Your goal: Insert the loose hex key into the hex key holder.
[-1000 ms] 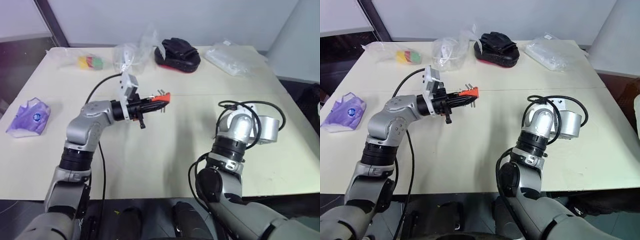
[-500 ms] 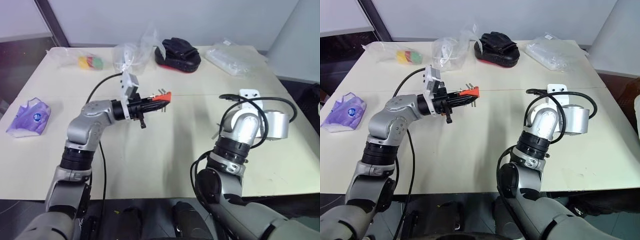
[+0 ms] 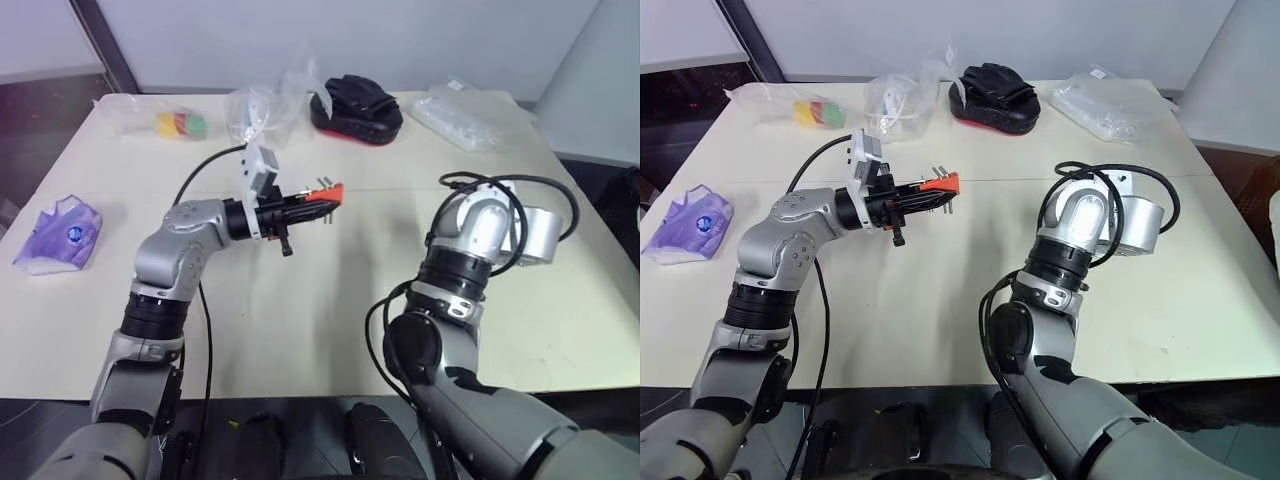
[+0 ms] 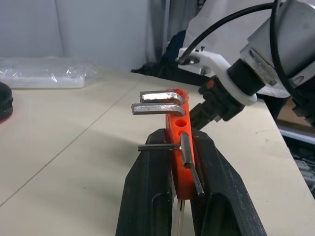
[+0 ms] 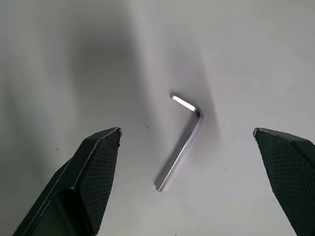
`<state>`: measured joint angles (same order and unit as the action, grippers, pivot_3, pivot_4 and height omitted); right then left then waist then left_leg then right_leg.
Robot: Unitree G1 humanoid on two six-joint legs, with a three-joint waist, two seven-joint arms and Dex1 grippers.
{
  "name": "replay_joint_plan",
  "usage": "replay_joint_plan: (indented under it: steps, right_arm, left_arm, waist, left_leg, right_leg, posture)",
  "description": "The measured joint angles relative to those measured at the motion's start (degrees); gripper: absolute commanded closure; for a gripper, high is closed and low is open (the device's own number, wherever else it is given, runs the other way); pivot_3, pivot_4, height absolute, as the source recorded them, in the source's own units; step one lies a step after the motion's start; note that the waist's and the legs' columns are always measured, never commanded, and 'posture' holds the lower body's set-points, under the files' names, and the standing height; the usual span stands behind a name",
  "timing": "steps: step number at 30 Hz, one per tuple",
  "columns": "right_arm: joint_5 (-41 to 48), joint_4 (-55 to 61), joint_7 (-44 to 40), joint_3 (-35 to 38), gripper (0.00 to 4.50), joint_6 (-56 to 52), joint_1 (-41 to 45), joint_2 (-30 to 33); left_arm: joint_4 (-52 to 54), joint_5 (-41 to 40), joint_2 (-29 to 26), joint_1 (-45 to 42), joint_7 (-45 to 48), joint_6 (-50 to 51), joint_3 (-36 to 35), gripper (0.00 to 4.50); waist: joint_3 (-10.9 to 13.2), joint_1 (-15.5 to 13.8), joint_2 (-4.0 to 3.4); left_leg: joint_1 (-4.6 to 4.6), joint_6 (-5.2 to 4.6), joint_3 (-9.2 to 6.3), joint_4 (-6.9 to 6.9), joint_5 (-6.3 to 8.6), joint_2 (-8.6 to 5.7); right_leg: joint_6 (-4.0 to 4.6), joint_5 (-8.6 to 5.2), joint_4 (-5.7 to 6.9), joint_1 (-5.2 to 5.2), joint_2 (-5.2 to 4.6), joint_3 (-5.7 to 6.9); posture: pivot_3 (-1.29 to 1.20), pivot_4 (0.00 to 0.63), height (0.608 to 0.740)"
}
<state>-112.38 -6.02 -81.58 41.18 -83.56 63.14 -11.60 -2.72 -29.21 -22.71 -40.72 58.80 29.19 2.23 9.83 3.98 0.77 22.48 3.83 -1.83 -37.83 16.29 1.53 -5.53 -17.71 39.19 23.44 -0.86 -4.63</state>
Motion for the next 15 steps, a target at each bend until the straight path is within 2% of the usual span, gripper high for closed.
replay_joint_plan:
  steps: [15]
  right_arm:
    - [2.19,-2.27,4.52,-0.23,0.06,-1.2,-0.02,-0.09]
  left_arm:
    - [0.66,-0.01,-0.7,0.16,-0.56,0.11,-0.05,4.5]
  waist:
    - [0.0,0.06,0.0]
  left_leg:
    - [0.0,0.0,0.0,0.03,0.0,0.0]
  right_leg:
    - [0.0,0.0,0.0,0.01,0.0,0.0]
  posture:
    - [0.0,0.15,0.74]
